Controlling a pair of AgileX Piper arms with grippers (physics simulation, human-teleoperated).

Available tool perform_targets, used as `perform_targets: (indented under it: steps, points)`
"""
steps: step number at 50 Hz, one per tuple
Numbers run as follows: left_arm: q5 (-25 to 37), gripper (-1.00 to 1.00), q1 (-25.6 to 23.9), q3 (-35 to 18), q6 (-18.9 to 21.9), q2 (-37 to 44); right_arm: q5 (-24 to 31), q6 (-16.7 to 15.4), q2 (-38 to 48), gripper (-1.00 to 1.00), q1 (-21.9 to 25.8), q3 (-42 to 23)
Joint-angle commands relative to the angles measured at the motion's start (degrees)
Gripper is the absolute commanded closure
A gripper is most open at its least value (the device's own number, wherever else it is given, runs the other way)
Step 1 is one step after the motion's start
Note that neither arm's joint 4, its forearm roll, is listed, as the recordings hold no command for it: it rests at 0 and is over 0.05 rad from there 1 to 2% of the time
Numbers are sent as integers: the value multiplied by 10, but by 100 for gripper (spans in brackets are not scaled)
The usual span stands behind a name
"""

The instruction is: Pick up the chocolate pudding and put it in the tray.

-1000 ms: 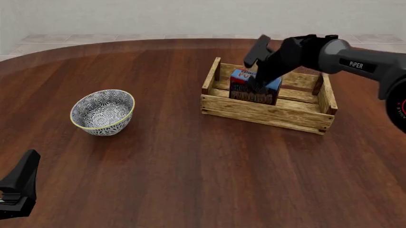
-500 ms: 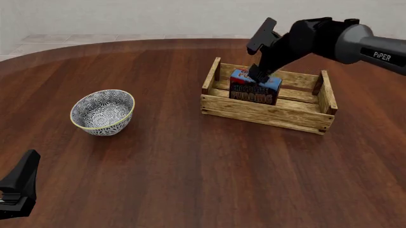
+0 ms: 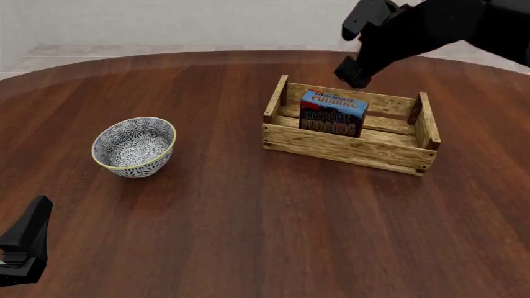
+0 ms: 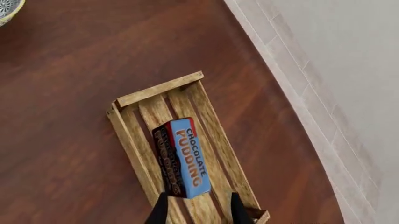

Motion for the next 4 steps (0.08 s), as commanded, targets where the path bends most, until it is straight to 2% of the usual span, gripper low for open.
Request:
perform_targets:
  steps: [1, 4]
  points:
    - [0, -100, 0, 0, 0, 0, 9, 20, -89, -100, 19, 39]
    - [0, -100, 0, 0, 0, 0, 9, 21, -104, -100, 21, 47]
